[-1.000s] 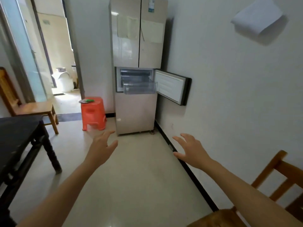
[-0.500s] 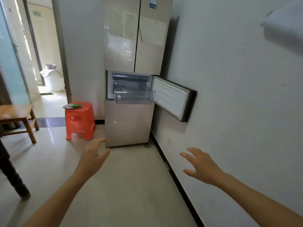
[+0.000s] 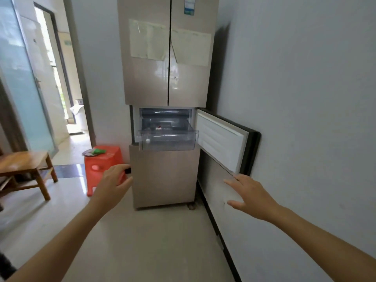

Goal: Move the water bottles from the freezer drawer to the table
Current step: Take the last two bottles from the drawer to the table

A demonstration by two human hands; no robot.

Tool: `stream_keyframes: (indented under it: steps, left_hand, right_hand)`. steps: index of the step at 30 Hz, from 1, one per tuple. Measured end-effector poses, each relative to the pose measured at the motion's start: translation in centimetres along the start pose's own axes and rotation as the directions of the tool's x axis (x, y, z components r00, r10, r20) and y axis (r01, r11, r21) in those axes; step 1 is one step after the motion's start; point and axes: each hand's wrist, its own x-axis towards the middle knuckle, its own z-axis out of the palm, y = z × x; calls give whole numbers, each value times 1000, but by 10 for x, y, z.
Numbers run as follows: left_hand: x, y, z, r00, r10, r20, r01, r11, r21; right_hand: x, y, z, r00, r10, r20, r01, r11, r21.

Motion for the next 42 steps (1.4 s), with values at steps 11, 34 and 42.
stream_keyframes:
  steps: [11, 34, 42]
  left_hand:
    - [86, -46, 57, 982, -178, -66, 184, 978, 94]
    - [397, -182, 177, 975, -222, 31, 222, 975, 1]
    - [475, -206, 221, 964, -265, 26, 262, 962, 72]
  right_hand:
    - [166, 61, 40, 997, 36, -65, -20, 971, 238]
    - [539, 86, 115, 999, -46, 3, 44, 978, 205]
    - [671, 88, 156, 988, -155, -9, 151, 946, 288]
